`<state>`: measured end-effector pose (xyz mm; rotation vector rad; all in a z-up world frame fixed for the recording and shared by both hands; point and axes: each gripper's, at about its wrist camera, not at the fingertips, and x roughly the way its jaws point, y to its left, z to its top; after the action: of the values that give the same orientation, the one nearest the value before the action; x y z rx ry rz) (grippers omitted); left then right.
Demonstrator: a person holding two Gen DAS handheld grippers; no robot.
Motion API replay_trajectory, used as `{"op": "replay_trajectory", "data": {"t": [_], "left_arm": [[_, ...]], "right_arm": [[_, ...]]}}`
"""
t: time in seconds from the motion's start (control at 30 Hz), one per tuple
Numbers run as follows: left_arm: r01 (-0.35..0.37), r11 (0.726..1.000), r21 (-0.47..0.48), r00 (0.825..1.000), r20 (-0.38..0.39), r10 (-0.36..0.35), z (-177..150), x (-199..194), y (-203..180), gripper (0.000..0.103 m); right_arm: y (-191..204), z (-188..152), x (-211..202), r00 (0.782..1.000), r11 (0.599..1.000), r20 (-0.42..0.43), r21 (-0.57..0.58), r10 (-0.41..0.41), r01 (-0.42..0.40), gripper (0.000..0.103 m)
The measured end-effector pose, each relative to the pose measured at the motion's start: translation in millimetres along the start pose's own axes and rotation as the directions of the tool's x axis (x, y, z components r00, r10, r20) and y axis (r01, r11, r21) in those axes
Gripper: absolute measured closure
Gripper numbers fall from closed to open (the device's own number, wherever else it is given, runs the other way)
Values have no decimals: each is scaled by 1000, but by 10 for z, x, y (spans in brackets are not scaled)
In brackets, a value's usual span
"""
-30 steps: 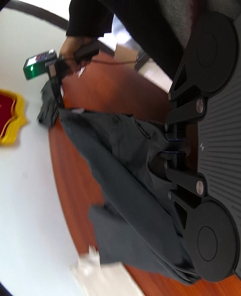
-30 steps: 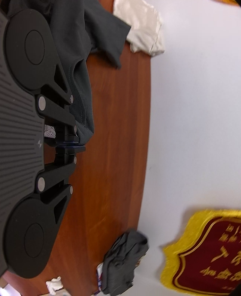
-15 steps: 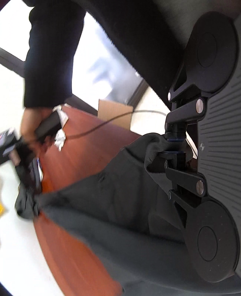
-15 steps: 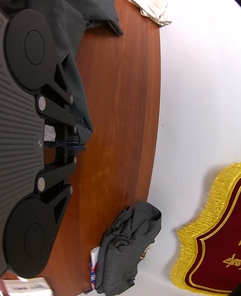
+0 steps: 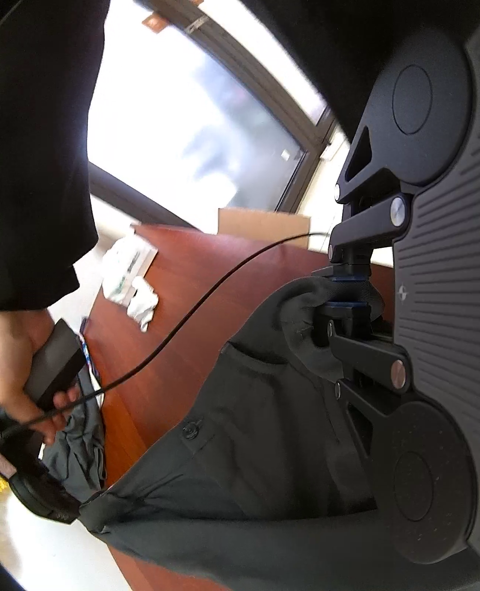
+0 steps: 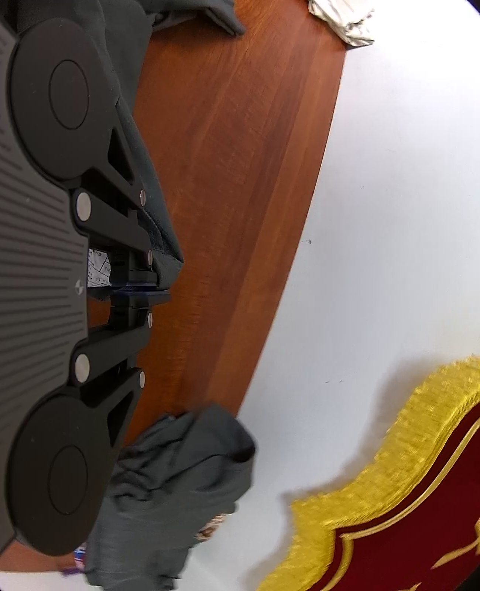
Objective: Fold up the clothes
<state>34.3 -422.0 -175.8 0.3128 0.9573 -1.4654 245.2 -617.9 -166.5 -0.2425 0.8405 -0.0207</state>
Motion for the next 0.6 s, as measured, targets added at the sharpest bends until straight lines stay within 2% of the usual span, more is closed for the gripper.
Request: {"op": "replay_trajectory", "data": {"t": [0.03, 0.13, 0.17, 0.37, 0.6], "left_arm": [[-17, 999, -30, 1000, 4, 17, 58, 65, 1, 94], [-52, 998, -41, 999, 5, 52, 199, 302, -49, 94], [-55, 997, -45, 998, 4, 55, 199, 206, -28, 94], [-113, 984, -139, 993, 7, 115, 591, 706, 10, 94], [-155, 961, -227, 988, -9, 157, 996, 1252, 90, 91]], "right_arm": [[-22, 21, 68, 1000, 1000, -2, -11, 7, -7, 101], [-107, 86, 249, 1000, 999, -5, -40, 29, -29, 101], [-166, 106, 320, 999, 998, -2, -43, 43, -43, 101], [-493, 193, 621, 994, 987, 10, -116, 113, -111, 101], [-850, 218, 838, 987, 978, 10, -133, 162, -159, 100]]}}
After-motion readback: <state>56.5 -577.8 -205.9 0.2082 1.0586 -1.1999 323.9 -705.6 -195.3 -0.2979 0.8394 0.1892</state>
